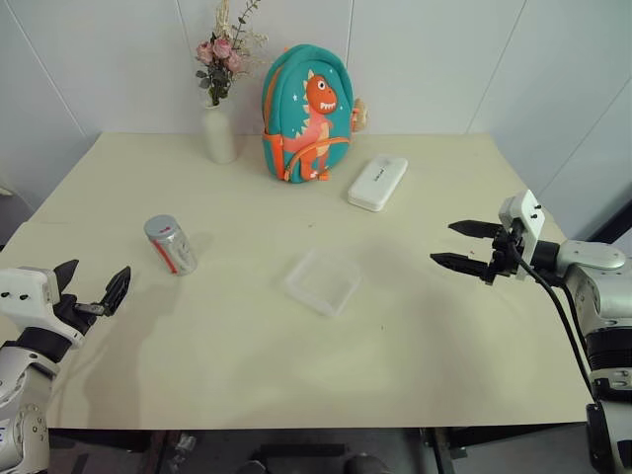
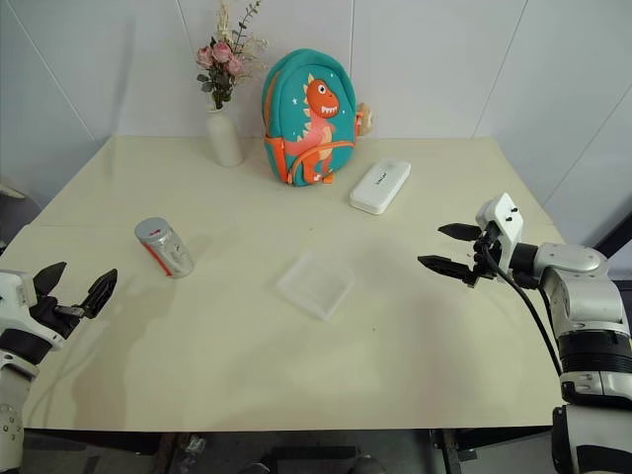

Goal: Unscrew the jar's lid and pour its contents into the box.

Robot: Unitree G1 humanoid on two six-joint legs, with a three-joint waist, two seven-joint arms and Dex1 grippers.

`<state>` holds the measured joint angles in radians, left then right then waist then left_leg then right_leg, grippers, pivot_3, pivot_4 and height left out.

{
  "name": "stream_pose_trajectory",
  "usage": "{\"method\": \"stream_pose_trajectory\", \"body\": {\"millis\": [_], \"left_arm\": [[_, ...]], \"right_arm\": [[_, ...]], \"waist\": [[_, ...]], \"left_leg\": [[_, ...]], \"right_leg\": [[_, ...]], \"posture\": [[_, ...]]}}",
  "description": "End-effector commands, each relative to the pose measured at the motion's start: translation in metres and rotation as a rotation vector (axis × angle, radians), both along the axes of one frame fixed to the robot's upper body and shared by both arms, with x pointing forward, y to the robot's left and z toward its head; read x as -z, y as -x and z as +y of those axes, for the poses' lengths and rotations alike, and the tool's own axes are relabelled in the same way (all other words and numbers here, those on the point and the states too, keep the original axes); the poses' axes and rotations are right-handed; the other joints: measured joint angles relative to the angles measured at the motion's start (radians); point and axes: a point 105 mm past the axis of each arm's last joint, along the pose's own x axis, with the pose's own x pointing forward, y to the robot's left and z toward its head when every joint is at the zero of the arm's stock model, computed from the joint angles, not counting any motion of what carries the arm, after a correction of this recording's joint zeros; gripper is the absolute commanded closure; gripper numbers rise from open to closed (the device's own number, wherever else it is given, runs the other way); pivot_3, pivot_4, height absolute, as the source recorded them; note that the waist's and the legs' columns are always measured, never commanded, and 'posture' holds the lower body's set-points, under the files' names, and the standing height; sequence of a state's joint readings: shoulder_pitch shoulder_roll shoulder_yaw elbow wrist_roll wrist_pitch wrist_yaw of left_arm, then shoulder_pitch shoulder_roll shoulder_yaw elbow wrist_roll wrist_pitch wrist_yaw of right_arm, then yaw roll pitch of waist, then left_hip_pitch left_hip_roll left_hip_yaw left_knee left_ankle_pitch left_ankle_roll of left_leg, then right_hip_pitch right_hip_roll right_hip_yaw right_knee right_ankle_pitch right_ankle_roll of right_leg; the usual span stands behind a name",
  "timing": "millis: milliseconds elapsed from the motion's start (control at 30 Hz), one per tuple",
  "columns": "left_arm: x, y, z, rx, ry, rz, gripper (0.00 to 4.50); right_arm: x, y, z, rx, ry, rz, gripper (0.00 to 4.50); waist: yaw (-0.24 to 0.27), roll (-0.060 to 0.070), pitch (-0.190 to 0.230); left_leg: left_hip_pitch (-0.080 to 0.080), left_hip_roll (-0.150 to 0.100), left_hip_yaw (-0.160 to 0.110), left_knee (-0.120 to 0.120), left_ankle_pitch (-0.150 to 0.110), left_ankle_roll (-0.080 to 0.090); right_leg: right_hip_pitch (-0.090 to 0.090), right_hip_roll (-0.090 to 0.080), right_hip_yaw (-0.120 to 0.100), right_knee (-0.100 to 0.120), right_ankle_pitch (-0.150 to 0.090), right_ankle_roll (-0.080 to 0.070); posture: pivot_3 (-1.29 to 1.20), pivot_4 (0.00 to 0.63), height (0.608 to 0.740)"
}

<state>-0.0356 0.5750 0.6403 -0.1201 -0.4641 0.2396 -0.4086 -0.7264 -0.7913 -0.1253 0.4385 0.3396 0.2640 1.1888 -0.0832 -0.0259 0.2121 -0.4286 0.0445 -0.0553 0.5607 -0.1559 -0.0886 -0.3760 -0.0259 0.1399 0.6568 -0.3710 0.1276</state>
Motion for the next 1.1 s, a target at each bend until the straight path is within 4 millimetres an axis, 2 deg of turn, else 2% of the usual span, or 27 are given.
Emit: {"method": "stream_pose_trajectory", "body": {"millis": [33, 333, 400, 467, 633, 733, 867, 1000, 1100], "left_arm": [[-0.011, 0.001, 0.002, -0.01, -0.031, -0.048, 0.03], [-0.015, 0.0, -0.006, 0.019, -0.051, -0.06, 0.03], [-0.021, -0.004, -0.009, 0.013, -0.066, -0.101, 0.03], [-0.019, -0.009, -0.013, 0.008, -0.05, -0.095, 0.03], [-0.01, -0.031, -0.019, 0.012, -0.024, -0.083, 0.03], [-0.007, -0.054, -0.025, 0.031, -0.01, -0.045, 0.03], [-0.003, -0.071, -0.03, 0.051, 0.004, -0.039, 0.03], [0.004, -0.08, -0.044, 0.112, 0.005, -0.015, 0.03], [0.005, -0.079, -0.045, 0.116, 0.001, -0.013, 0.03]], "right_arm": [[-0.018, -0.002, 0.003, -0.005, -0.002, -0.073, 0.0], [-0.025, -0.001, 0.036, -0.089, -0.049, -0.111, 0.0], [-0.027, 0.003, 0.043, -0.116, -0.056, -0.113, 0.0], [-0.025, 0.01, 0.048, -0.143, -0.075, -0.105, 0.0], [-0.008, 0.033, 0.062, -0.27, -0.061, -0.016, 0.0], [-0.011, 0.029, 0.061, -0.221, -0.051, -0.058, 0.0], [-0.007, 0.031, 0.062, -0.209, -0.053, -0.053, 0.0], [-0.007, 0.032, 0.065, -0.198, -0.055, -0.061, 0.0], [-0.01, 0.033, 0.066, -0.191, -0.066, -0.068, 0.0]], "waist": [[0.0, 0.0, 0.0], [0.001, 0.0, 0.0], [0.002, 0.0, 0.0], [0.003, 0.0, 0.0], [0.009, -0.001, 0.0], [0.009, -0.001, 0.0], [0.005, -0.001, 0.0], [0.0, -0.001, 0.0], [0.0, -0.001, 0.0]], "left_leg": [[0.0, 0.0, 0.0, 0.0, 0.0, 0.0], [0.001, 0.0, 0.003, 0.0, 0.0, 0.0], [0.001, 0.0, 0.002, 0.0, 0.0, 0.0], [0.001, 0.0, 0.002, 0.001, 0.0, 0.0], [0.001, 0.0, 0.002, 0.002, 0.0, 0.001], [0.001, 0.0, 0.002, 0.003, 0.0, 0.001], [0.001, 0.0, 0.002, 0.008, -0.001, 0.001], [0.001, 0.0, 0.003, 0.008, -0.001, 0.002], [0.001, 0.001, 0.003, 0.008, -0.002, 0.002]], "right_leg": [[0.0, 0.0, 0.0, 0.0, 0.0, 0.0], [0.001, 0.0, 0.003, 0.0, 0.001, 0.001], [0.001, 0.0, 0.003, 0.0, 0.001, 0.001], [0.001, 0.0, 0.003, 0.0, 0.001, 0.002], [0.001, 0.0, 0.003, 0.001, 0.001, 0.002], [0.001, 0.001, 0.003, 0.002, 0.001, 0.003], [0.003, 0.001, 0.003, 0.003, 0.003, 0.005], [0.003, 0.001, 0.004, 0.003, 0.003, 0.005], [0.002, 0.001, 0.003, 0.003, 0.003, 0.005]], "posture": [[0.0, 0.15, 0.74], [0.0, 0.15, 0.74], [0.0, 0.15, 0.74], [0.0, 0.15, 0.74], [0.0, 0.15, 0.74], [0.0, 0.15, 0.74], [0.0, 0.15, 0.74], [0.0, 0.15, 0.74], [0.0, 0.15, 0.74]]}}
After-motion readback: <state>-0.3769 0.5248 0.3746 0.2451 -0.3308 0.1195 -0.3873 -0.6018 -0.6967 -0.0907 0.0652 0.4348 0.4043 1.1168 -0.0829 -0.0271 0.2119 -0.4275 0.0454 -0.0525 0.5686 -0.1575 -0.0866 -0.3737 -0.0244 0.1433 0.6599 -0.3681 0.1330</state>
